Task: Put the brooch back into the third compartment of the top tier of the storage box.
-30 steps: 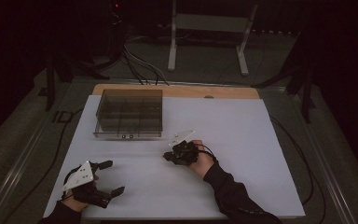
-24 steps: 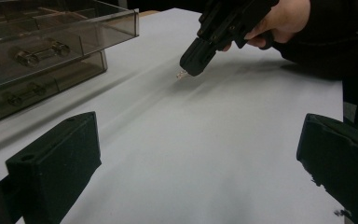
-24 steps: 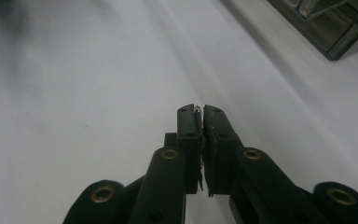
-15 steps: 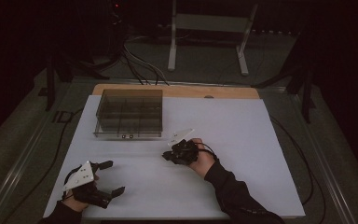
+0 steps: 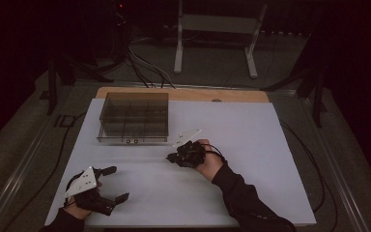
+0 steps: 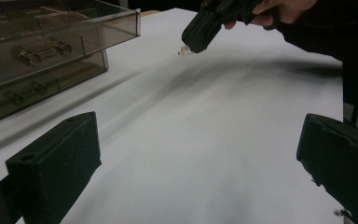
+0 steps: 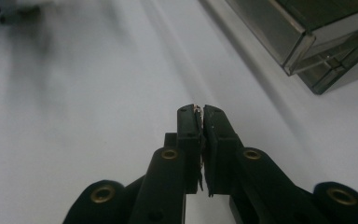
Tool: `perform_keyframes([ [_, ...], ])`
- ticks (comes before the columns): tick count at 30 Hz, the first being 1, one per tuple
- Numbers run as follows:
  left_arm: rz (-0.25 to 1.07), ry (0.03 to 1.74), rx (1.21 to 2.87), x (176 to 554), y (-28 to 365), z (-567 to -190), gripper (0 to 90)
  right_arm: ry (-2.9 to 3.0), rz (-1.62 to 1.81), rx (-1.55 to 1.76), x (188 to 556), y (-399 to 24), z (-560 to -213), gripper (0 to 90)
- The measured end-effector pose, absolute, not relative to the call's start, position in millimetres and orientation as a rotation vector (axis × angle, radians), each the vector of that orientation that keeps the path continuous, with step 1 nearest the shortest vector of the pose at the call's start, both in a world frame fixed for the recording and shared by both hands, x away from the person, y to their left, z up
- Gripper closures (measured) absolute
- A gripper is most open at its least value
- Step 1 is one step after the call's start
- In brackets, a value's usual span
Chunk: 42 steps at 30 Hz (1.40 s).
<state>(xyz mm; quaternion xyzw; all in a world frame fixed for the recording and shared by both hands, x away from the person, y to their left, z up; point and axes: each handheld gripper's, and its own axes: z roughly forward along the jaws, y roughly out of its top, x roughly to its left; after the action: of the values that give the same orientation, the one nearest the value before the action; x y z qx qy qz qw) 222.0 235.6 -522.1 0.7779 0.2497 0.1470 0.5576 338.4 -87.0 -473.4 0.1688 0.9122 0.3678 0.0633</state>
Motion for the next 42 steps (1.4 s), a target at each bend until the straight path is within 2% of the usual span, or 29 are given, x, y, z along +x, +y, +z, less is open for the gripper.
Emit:
perform_keyframes([
  [42,0.347,0.588,1.829,220.9,236.0,-521.0,0.5,2.668,1.151,0.494,358.9,-70.3,-420.3,86.3],
])
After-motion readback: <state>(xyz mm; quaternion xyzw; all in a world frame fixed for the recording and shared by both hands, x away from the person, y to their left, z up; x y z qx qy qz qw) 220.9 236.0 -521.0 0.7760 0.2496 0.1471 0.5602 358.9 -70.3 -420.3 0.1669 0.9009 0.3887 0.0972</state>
